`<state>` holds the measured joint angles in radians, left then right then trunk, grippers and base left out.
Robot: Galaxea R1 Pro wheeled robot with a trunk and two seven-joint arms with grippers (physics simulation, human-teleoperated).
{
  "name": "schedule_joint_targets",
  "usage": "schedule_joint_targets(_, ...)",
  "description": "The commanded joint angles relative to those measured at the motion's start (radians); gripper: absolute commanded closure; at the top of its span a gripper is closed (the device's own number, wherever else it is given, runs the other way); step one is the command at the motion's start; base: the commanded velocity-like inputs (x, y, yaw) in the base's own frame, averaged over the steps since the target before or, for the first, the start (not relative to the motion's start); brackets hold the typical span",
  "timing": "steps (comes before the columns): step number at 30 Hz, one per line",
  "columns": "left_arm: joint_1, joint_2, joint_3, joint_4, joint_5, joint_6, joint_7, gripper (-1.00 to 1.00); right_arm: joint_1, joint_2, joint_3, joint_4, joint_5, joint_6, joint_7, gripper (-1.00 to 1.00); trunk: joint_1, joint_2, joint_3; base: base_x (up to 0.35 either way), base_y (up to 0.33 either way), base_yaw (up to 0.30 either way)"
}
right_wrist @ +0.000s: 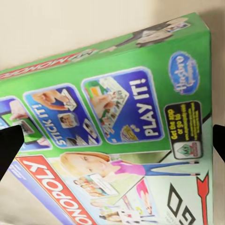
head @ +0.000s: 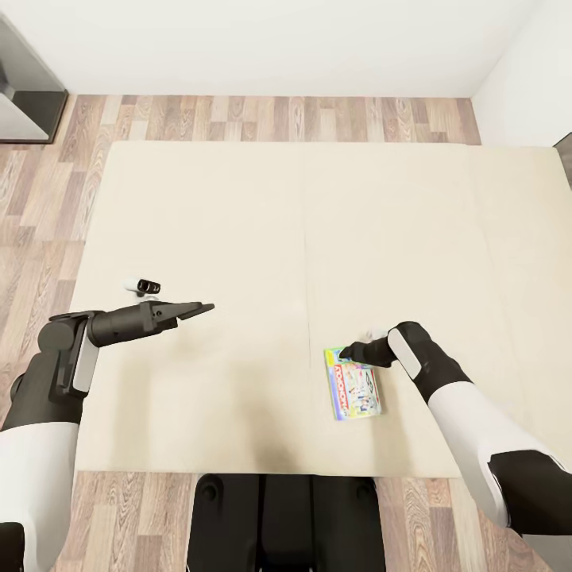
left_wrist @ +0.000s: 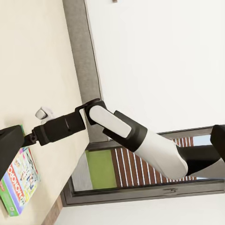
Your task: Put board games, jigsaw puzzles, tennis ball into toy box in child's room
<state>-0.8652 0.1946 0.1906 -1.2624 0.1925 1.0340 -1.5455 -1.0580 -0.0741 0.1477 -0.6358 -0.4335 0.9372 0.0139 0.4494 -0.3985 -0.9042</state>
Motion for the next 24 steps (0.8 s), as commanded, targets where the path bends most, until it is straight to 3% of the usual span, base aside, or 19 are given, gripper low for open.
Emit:
schedule_joint_targets(1, 0.0, 0.0, 0.0, 0.0, -0.001, 0.011, -0.004, -1.0, 0.0, -0.001, 0.005, -0.001, 0.001, 0.003, 0.001, -1.0, 0.001, -0.002, -0.001, 0.0, 0.0, 0.0)
schedule_joint_targets(24, 0.0, 0.0, 0.001, 0.0, -0.001, 0.011, -0.004, -1.0, 0.0, 0.0, 0.006, 0.016, 0.001, 0.0, 0.002, -1.0, 0.001, -0.002, 0.015, 0.0, 0.0, 0.0)
